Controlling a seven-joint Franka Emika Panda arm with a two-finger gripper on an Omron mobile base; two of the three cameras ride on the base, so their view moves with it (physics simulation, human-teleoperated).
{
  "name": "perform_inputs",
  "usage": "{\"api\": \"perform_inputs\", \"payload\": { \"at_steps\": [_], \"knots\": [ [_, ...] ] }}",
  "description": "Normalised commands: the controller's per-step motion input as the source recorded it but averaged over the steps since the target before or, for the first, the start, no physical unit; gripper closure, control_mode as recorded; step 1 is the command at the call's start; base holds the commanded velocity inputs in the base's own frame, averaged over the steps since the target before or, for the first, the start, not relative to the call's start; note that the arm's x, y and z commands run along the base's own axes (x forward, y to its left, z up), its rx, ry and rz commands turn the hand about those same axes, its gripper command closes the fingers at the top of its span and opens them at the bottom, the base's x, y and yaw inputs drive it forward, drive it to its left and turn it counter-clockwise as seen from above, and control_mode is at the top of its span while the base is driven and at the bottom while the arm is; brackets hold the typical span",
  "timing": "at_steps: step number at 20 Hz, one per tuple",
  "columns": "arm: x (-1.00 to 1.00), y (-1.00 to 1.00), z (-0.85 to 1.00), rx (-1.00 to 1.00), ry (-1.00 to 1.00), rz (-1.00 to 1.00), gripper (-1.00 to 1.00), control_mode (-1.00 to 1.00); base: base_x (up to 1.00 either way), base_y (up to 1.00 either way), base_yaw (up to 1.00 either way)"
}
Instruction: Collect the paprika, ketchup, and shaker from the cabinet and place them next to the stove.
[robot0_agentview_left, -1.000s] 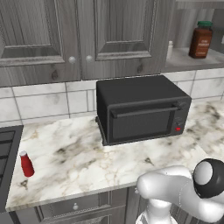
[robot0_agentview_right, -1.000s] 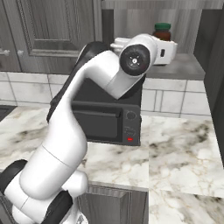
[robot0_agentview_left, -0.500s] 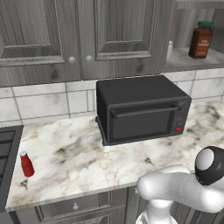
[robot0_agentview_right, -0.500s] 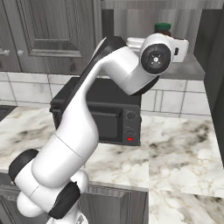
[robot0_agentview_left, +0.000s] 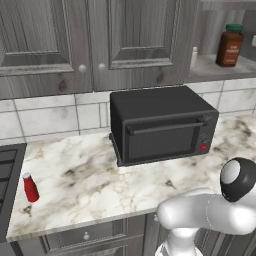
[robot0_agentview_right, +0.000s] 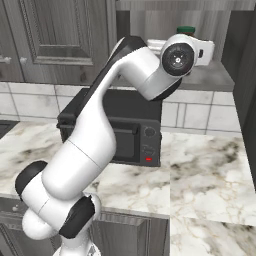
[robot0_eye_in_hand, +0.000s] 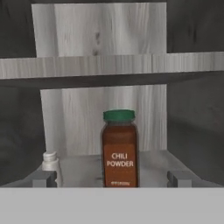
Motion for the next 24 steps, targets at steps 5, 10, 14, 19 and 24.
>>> {"api": "perform_inputs", "payload": {
  "at_steps": [5,10,14,19,24],
  "knots": [
    [0.28,0.00,0.06,0.00,0.02,0.00,-1.00,-1.00,0.00,0.00,0.00],
    [0.20,0.00,0.03,0.00,0.00,-0.02,-1.00,-1.00,0.00,0.00,0.00],
    [0.22,0.00,0.01,0.00,0.00,-0.02,-1.00,-1.00,0.00,0.00,0.00],
    [0.24,0.00,0.01,0.00,0.00,-0.01,-1.00,-1.00,0.00,0.00,0.00],
    [0.21,0.00,0.00,0.00,0.00,0.00,-1.00,-1.00,0.00,0.00,0.00]
  ]
}}
